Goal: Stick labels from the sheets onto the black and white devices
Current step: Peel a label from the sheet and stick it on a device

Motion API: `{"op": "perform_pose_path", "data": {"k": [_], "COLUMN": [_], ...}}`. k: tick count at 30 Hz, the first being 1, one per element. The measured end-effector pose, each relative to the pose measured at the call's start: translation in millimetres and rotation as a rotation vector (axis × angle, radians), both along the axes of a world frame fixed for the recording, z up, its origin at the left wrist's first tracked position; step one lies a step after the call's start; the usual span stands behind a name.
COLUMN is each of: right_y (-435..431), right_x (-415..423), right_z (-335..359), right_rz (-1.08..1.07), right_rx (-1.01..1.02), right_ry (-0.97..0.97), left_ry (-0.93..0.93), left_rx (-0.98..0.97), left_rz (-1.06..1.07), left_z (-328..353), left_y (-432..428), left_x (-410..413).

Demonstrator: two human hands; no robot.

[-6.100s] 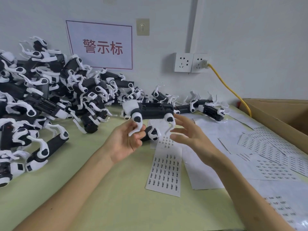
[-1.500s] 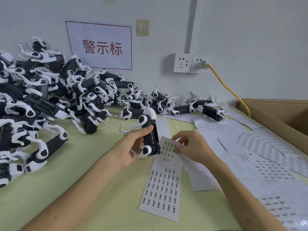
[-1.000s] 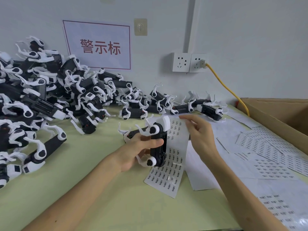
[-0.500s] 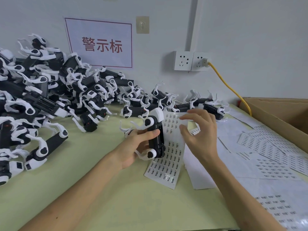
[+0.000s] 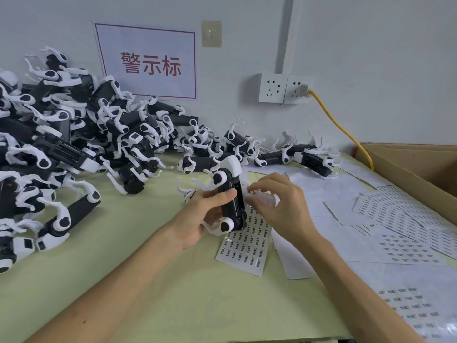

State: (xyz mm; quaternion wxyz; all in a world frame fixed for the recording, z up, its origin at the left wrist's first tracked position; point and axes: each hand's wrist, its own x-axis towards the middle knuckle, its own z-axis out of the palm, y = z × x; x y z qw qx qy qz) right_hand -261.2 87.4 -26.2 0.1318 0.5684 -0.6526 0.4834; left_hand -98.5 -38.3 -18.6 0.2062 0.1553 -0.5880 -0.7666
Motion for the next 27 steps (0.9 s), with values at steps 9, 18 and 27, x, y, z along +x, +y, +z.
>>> {"op": "perform_pose_path", "data": {"k": [9, 18, 27], "right_y": [-1, 0, -1], "right_x": [0, -3, 1], "right_z": [-2, -2, 1], "right_rz": [-0.011, -0.015, 0.041], "right_rx": [0.029, 0.054, 0.087], "right_ry": [-0.116, -0.096, -0.132], "left_ry": [0.055, 0.068, 0.087], "left_rx": [-0.133, -0.135, -0.128], "left_rz": [-0.041, -0.065, -0.032], "left_z": [3, 5, 5], "left_y": [6, 11, 9], "left_x": [3, 3, 2]}}
